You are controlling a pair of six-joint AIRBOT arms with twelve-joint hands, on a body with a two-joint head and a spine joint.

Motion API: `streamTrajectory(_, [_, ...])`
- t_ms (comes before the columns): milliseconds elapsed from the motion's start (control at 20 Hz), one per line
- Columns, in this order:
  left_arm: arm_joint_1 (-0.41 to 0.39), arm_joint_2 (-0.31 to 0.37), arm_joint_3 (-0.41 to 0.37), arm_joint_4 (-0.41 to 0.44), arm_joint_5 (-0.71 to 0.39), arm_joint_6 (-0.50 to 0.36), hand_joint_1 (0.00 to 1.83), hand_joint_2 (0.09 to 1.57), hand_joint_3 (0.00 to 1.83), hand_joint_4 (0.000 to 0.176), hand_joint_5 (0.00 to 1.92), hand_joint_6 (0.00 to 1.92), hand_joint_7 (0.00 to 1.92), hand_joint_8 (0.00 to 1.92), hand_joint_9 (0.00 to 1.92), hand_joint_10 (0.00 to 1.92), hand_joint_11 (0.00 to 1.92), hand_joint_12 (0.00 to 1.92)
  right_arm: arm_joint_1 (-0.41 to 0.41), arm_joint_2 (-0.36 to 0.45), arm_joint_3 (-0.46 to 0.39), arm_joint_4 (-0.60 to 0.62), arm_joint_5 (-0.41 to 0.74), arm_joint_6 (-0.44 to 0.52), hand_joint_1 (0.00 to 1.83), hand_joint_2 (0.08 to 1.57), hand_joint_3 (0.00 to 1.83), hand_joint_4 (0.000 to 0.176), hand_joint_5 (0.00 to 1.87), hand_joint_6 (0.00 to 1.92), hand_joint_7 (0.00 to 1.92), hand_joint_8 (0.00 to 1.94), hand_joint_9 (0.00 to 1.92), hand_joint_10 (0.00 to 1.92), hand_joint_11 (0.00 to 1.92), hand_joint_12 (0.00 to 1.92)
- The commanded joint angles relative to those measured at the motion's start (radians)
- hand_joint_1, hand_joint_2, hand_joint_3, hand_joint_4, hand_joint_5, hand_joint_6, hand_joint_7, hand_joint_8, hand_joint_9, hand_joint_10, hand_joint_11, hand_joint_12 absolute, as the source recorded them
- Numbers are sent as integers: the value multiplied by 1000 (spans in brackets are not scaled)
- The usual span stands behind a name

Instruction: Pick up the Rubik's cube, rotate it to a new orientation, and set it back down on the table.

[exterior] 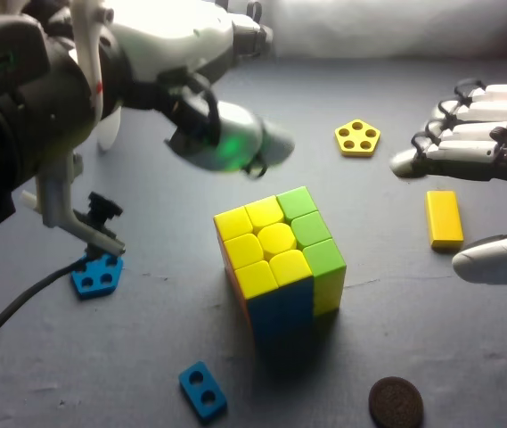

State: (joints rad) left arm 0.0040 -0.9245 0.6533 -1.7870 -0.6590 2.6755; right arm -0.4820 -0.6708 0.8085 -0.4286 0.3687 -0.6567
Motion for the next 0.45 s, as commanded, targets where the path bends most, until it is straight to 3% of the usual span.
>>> streamTrajectory(0, [-16,8,-1,53,12,3,290,1281,0,0,627,158,741,351,617,742,233,1359,14,3,-3,22,101,1,13,1230,0,0,135,1258,294,1266,135,1578,0,1799])
streamTrajectory(50, [-25,8,-2,52,12,7,299,1286,0,0,715,231,716,667,618,960,305,1401,17,3,-3,22,101,1,2,1242,3,0,169,1447,333,1468,217,1754,54,1897])
streamTrajectory(100, [-32,8,-2,50,10,13,258,1302,2,0,818,313,690,927,570,1185,315,1543,17,4,-3,22,101,1,0,1263,8,0,287,1467,444,1567,321,1852,237,1916])
streamTrajectory(150, [-38,8,-3,47,7,18,200,1316,2,0,887,365,748,959,584,1269,335,1608,17,4,-3,22,101,1,0,1272,9,0,364,1518,531,1615,410,1907,354,1920])
streamTrajectory(250, [-51,8,-5,33,1,35,184,1321,0,0,812,721,799,1025,614,1302,338,1603,17,4,-2,21,101,1,1,1275,5,0,417,1508,620,1638,503,1920,396,1921])
streamTrajectory(400, [-55,8,-13,33,-14,35,201,1325,1,0,757,921,824,1085,644,1344,402,1627,15,4,-2,21,101,-13,21,1270,1,0,489,1439,666,1674,545,1921,427,1921])
